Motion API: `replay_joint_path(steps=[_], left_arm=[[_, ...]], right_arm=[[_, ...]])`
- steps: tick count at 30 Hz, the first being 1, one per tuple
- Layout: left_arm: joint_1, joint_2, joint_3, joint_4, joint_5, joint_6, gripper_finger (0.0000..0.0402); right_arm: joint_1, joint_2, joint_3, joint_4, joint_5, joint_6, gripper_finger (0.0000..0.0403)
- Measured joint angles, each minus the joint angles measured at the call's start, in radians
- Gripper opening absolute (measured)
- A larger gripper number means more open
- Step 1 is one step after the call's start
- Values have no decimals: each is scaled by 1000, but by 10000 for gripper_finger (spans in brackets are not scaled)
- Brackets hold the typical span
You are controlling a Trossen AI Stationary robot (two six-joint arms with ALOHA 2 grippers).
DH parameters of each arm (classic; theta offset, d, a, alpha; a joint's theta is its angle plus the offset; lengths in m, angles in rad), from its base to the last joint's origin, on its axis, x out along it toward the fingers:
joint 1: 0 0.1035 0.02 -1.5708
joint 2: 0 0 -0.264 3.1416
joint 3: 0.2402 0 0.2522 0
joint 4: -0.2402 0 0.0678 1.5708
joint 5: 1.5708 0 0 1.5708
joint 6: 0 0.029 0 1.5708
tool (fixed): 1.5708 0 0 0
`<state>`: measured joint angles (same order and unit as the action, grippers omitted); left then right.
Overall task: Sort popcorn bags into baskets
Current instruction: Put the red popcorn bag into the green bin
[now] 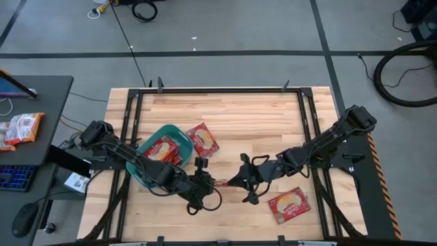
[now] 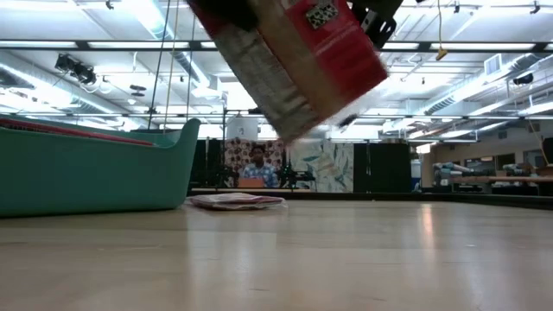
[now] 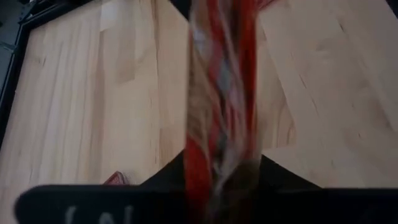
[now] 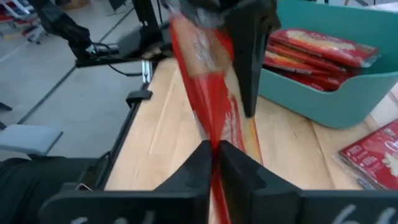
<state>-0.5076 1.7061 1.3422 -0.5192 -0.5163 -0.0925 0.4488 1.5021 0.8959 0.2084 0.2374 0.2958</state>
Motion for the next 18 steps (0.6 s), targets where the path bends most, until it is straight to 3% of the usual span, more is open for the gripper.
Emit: replay_joint_path(steps=[7, 13, 18], left_arm=[[-8, -72, 0, -142, -1, -44, 33], [-23, -211, 2, -314, 11, -143, 35], [-62, -328, 1, -466, 79, -159, 36]], right_arm=[[0, -129, 1, -117, -16, -37, 83], [0, -237, 2, -224, 108, -79, 85], [-2, -243, 2, -263, 135, -106, 84]])
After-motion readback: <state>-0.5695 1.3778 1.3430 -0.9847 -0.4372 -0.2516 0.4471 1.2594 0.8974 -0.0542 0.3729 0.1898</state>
